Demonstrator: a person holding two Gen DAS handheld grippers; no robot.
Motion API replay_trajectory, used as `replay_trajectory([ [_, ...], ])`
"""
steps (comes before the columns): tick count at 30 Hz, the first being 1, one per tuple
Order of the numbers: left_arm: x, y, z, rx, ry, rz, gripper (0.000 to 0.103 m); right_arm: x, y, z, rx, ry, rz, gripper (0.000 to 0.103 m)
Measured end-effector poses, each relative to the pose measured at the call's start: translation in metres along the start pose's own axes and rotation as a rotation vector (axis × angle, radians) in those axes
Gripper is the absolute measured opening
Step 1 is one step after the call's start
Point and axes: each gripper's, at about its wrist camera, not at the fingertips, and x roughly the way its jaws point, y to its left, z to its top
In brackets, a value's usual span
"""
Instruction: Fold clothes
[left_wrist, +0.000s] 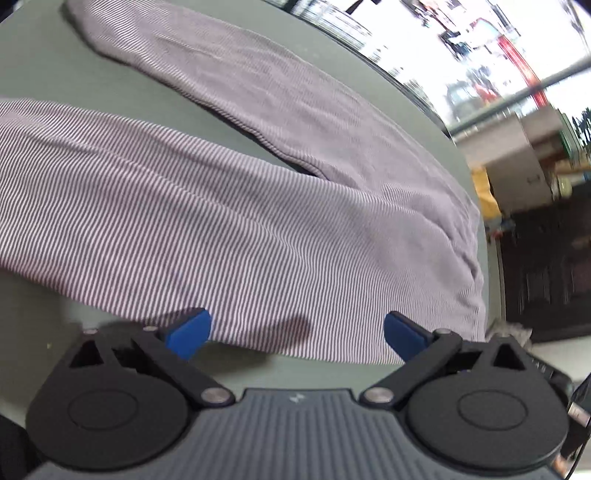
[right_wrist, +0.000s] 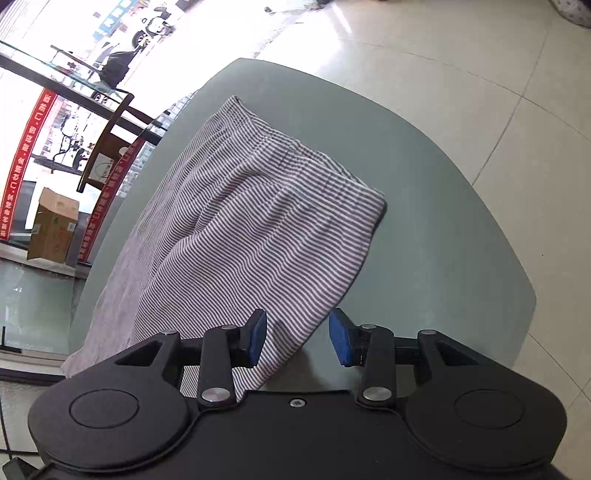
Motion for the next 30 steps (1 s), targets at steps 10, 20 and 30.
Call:
replay_trajectory([
  [10, 0.007, 0.008, 0.012, -0.178, -0.013, 0.017, 0.061, 0.011, -0.016, 0.013, 0.073, 0.026, 0.032, 0.005],
  [20, 0.012, 0.014, 0.016, -0.206, 0.062, 0.033, 0.056, -0.009, -0.020, 0.007, 0.026, 0.017, -0.074, 0.004],
  [30, -0.015, -0.008, 0.034, 0.030, 0.018, 0.126, 0.093, -0.031, 0.040, -0.036, -0.524, -0.059, -0.155, 0.045],
])
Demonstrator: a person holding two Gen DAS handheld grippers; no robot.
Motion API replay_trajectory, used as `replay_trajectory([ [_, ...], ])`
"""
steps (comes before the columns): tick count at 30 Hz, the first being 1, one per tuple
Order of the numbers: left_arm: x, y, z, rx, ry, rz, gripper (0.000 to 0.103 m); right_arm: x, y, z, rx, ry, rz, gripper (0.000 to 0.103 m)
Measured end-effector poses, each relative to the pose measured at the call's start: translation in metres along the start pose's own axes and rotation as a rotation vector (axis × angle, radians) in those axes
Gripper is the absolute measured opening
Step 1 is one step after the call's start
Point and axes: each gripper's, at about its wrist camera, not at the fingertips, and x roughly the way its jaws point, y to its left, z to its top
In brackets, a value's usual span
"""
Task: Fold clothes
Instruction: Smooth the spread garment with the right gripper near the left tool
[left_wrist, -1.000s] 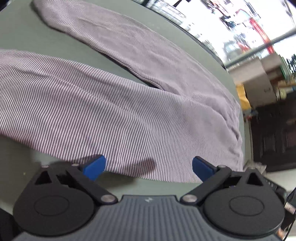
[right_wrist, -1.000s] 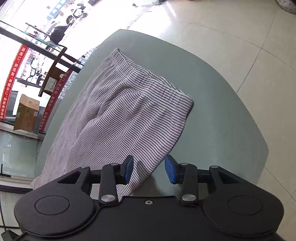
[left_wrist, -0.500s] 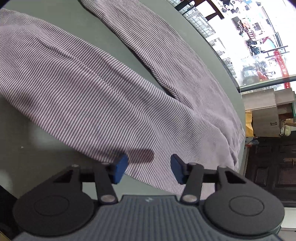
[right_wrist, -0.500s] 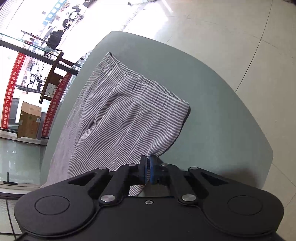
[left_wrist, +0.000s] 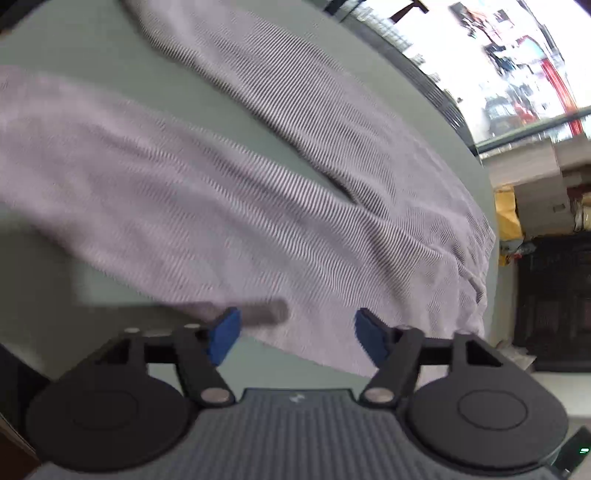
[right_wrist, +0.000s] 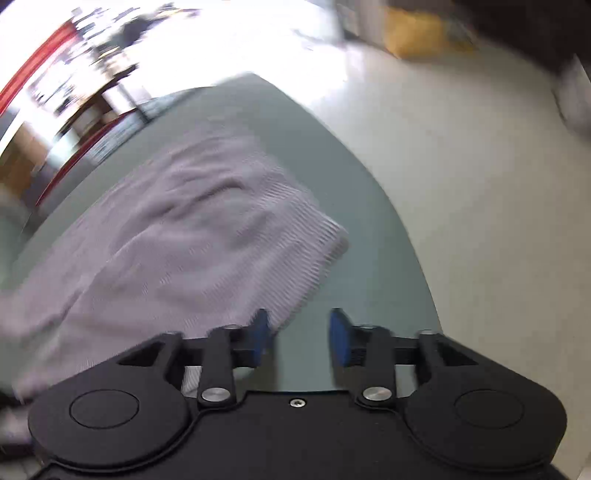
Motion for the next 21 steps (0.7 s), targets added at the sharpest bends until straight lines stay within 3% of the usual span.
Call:
replay_trajectory([
  [2, -0.002, 0.000, 0.017, 0.044, -0.020, 0.030, 0.095, 0.005, 0.046, -0.007, -0.220, 0.072, 0.146, 0.043],
  [4, 0.004, 0.001, 0.037, 0.060, -0.007, 0.027, 0.098, 0.010, 0.080, -0.013, -0.353, 0.069, 0.191, 0.042],
  [7, 0.019, -0.004, 0.071, 0.107, 0.020, 0.049, 0.103, 0.028, 0.132, -0.028, -0.580, 0.089, 0.194, 0.041],
  [13, 0.041, 0.002, 0.116, 0.064, 0.065, 0.047, 0.103, 0.047, 0.181, -0.051, -0.870, 0.076, 0.179, 0.037],
  [15, 0.050, 0.002, 0.124, 0.045, 0.085, 0.030, 0.103, 0.048, 0.184, -0.048, -0.886, 0.074, 0.193, 0.035],
  [16, 0.054, 0.003, 0.126, 0.033, 0.095, 0.028, 0.103, 0.049, 0.186, -0.045, -0.880, 0.082, 0.199, 0.022],
  [18, 0.060, 0.002, 0.126, 0.025, 0.103, 0.026, 0.103, 0.053, 0.184, -0.036, -0.825, 0.139, 0.232, 0.006],
  [21, 0.065, -0.007, 0.125, 0.062, 0.100, 0.056, 0.103, 0.055, 0.183, -0.032, -0.799, 0.174, 0.228, 0.004],
])
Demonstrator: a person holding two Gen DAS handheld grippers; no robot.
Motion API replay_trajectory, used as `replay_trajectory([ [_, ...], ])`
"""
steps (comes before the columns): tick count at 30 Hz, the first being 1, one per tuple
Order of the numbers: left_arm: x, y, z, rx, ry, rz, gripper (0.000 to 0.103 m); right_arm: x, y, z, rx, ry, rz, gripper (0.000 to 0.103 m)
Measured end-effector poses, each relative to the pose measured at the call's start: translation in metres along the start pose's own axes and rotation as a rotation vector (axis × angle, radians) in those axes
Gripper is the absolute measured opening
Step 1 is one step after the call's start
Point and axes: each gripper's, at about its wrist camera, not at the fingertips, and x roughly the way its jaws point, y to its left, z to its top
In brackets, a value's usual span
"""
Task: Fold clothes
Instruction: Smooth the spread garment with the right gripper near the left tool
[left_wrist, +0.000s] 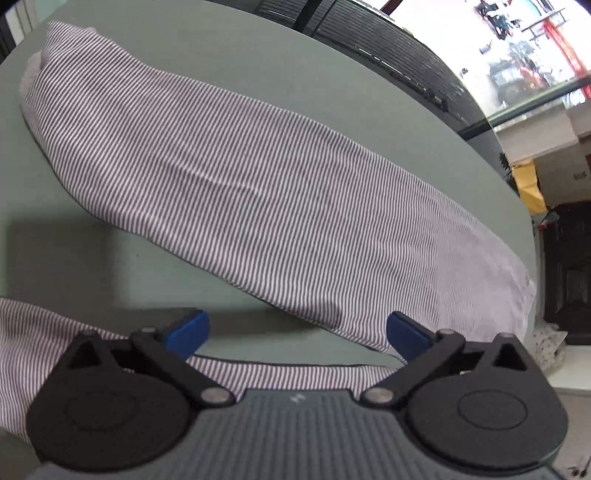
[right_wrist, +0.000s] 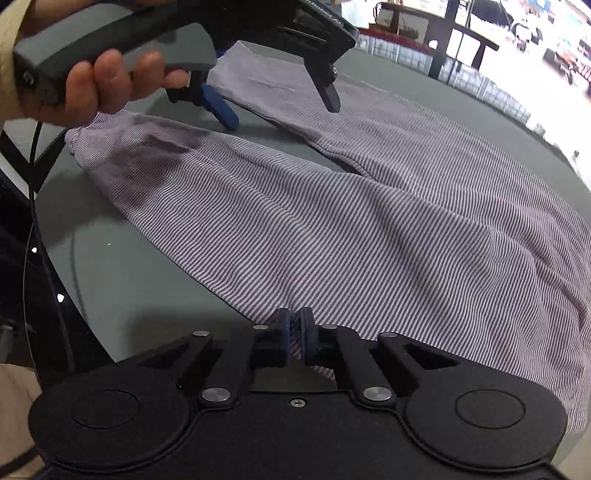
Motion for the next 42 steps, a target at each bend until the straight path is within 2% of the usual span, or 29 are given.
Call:
replay_trajectory([
  [6, 0.000, -0.004, -0.003, 0.001, -0.005, 0.013, 0.103, -0.009, -0.006, -0.014, 0.015, 0.059, 0.080, 0.003],
  [11, -0.005, 0.001, -0.010, -0.022, -0.007, -0.015, 0.103, -0.010, -0.003, -0.011, -0.015, 0.097, 0.077, 0.006],
  [12, -0.008, 0.004, -0.015, -0.030, -0.008, -0.026, 0.103, -0.011, -0.002, -0.011, -0.017, 0.092, 0.067, 0.014],
  [13, -0.011, 0.008, -0.018, -0.032, -0.010, -0.036, 0.103, -0.015, -0.001, -0.012, -0.022, 0.069, 0.057, 0.026],
  [15, -0.019, 0.019, -0.029, -0.031, -0.017, -0.045, 0.103, -0.022, 0.004, -0.011, -0.046, 0.018, 0.060, 0.042],
  [16, -0.023, 0.024, -0.035, -0.033, -0.020, -0.038, 0.103, -0.025, 0.008, -0.010, -0.061, -0.009, 0.070, 0.042],
  [20, -0.038, 0.051, -0.056, -0.067, -0.021, -0.014, 0.103, -0.017, 0.024, 0.000, -0.095, -0.027, 0.138, 0.042],
  [24, -0.054, 0.070, -0.081, -0.068, -0.030, 0.055, 0.103, -0.003, 0.039, 0.008, -0.127, -0.019, 0.166, 0.041],
  [26, -0.057, 0.073, -0.094, -0.070, -0.031, 0.064, 0.103, 0.005, 0.045, 0.012, -0.134, -0.010, 0.173, 0.038],
  [30, -0.063, 0.079, -0.107, -0.091, -0.041, 0.063, 0.103, 0.011, 0.054, 0.017, -0.153, -0.003, 0.117, 0.026],
  [33, -0.063, 0.082, -0.110, -0.091, -0.041, 0.052, 0.103, 0.011, 0.058, 0.018, -0.172, 0.018, 0.112, 0.005],
  [39, -0.077, 0.088, -0.123, -0.067, -0.057, 0.058, 0.103, 0.007, 0.060, 0.010, -0.142, 0.051, 0.167, 0.005],
  [42, -0.079, 0.093, -0.124, -0.078, -0.079, 0.087, 0.103, 0.005, 0.059, 0.003, -0.147, 0.065, 0.191, 0.005],
])
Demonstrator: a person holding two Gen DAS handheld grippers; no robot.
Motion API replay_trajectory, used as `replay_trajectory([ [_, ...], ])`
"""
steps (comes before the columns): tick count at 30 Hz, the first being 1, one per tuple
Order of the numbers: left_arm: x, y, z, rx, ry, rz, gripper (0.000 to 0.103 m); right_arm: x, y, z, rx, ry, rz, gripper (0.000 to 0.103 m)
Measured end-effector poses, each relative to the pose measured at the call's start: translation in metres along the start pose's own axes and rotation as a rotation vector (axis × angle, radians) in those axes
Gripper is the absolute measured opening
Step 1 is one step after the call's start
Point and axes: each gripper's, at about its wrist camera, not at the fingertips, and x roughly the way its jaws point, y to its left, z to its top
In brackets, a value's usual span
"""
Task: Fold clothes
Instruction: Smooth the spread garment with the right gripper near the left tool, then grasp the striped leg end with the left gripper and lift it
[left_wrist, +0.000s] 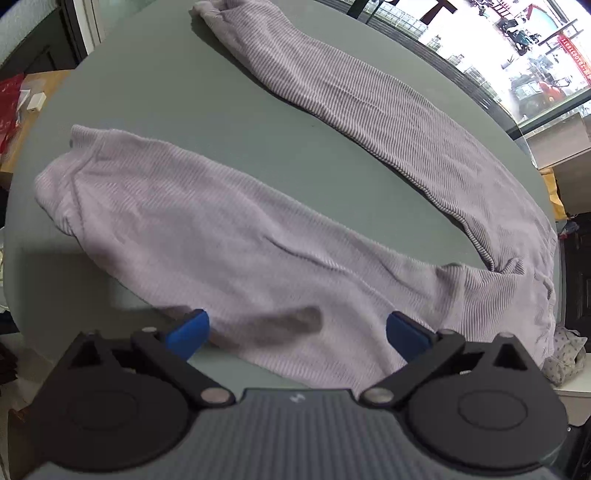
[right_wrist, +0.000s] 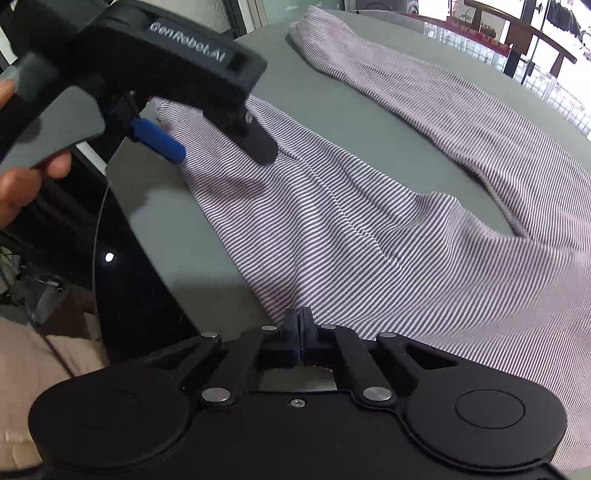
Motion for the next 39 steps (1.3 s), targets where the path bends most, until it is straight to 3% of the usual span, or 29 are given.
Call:
replay_trajectory([
  [2, -0.001, 0.007, 0.003, -0.021, -0.020, 0.030, 0.103, -0.002, -0.004, -0.003, 0.015, -0.009, -0.005, 0.007],
  [3, -0.003, 0.012, 0.004, -0.034, -0.030, 0.040, 0.103, -0.005, -0.007, -0.003, 0.040, -0.033, -0.013, 0.018],
  [4, -0.006, 0.017, 0.005, -0.045, -0.036, 0.044, 0.103, -0.007, -0.010, -0.003, 0.066, -0.056, -0.022, 0.037],
  [6, -0.015, 0.031, 0.011, -0.075, -0.053, 0.055, 0.103, -0.013, -0.011, -0.002, 0.086, -0.091, -0.001, 0.050],
  [8, -0.020, 0.041, 0.015, -0.088, -0.059, 0.058, 0.103, -0.019, -0.012, 0.004, 0.127, -0.147, 0.034, 0.050],
  [14, -0.046, 0.089, 0.042, -0.143, -0.115, 0.031, 0.103, -0.005, 0.002, 0.033, 0.211, -0.187, 0.070, 0.049],
  [18, -0.052, 0.117, 0.072, -0.089, -0.104, 0.013, 0.103, -0.005, 0.038, 0.056, 0.213, -0.242, 0.087, 0.047],
  [22, -0.047, 0.135, 0.094, 0.014, -0.038, -0.037, 0.103, 0.017, 0.092, 0.097, 0.196, -0.272, 0.080, 0.037],
  [25, -0.040, 0.145, 0.104, 0.126, 0.006, -0.057, 0.103, 0.038, 0.138, 0.133, 0.148, -0.311, 0.045, 0.035],
  [28, -0.032, 0.154, 0.108, 0.170, 0.048, -0.052, 0.103, 0.061, 0.157, 0.158, 0.175, -0.293, 0.026, 0.035],
  [32, -0.035, 0.161, 0.113, 0.231, 0.069, -0.080, 0.103, 0.081, 0.184, 0.175, 0.105, -0.286, -0.071, 0.034],
  [33, -0.037, 0.164, 0.114, 0.242, 0.072, -0.088, 0.103, 0.091, 0.188, 0.180, 0.092, -0.262, -0.099, 0.028],
  [34, -0.038, 0.166, 0.116, 0.248, 0.074, -0.093, 0.103, 0.101, 0.191, 0.184, 0.080, -0.239, -0.128, 0.014],
  [36, -0.039, 0.170, 0.120, 0.251, 0.074, -0.099, 0.103, 0.101, 0.194, 0.183, 0.085, -0.230, -0.161, 0.011],
  [39, -0.042, 0.173, 0.125, 0.248, 0.068, -0.108, 0.103, 0.093, 0.189, 0.184, 0.141, -0.233, -0.074, 0.009],
])
